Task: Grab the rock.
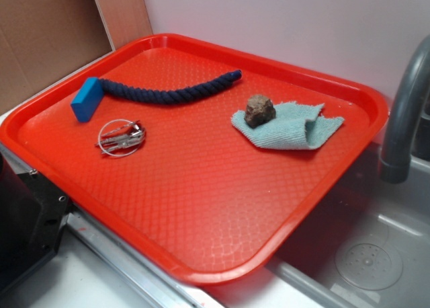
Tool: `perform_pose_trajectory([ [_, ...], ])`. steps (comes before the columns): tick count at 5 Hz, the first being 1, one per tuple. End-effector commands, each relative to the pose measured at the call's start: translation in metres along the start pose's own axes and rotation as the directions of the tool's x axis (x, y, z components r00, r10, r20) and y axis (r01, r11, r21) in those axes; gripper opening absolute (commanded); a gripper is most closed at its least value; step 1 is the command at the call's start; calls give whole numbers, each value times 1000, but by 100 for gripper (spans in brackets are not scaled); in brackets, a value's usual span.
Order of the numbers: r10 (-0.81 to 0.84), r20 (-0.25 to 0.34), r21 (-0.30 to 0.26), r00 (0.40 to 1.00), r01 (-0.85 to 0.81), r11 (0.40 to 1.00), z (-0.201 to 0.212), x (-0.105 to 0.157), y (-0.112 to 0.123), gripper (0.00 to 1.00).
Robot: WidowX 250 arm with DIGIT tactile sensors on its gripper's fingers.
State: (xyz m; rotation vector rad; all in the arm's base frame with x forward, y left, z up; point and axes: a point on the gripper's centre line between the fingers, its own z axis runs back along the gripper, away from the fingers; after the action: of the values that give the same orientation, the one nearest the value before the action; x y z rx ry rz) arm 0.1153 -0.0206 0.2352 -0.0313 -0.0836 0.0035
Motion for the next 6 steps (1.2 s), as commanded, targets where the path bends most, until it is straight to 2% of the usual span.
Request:
perform_pose_trajectory([
  [1, 0, 0, 0, 1000, 0, 1000, 0, 0, 0, 100],
  [2, 230, 34, -100, 972, -226, 969, -12, 16, 0, 100],
  [3, 300, 25, -63, 954, -298, 952, -27, 39, -6, 100],
  [4, 400, 90, -81, 912, -394, 916, -57, 68, -28, 100],
  [5, 454, 159, -124, 877, -439, 890, -73, 86, -38, 100],
  [6, 514, 194, -143, 836, -494, 858, -95, 108, -39, 100],
])
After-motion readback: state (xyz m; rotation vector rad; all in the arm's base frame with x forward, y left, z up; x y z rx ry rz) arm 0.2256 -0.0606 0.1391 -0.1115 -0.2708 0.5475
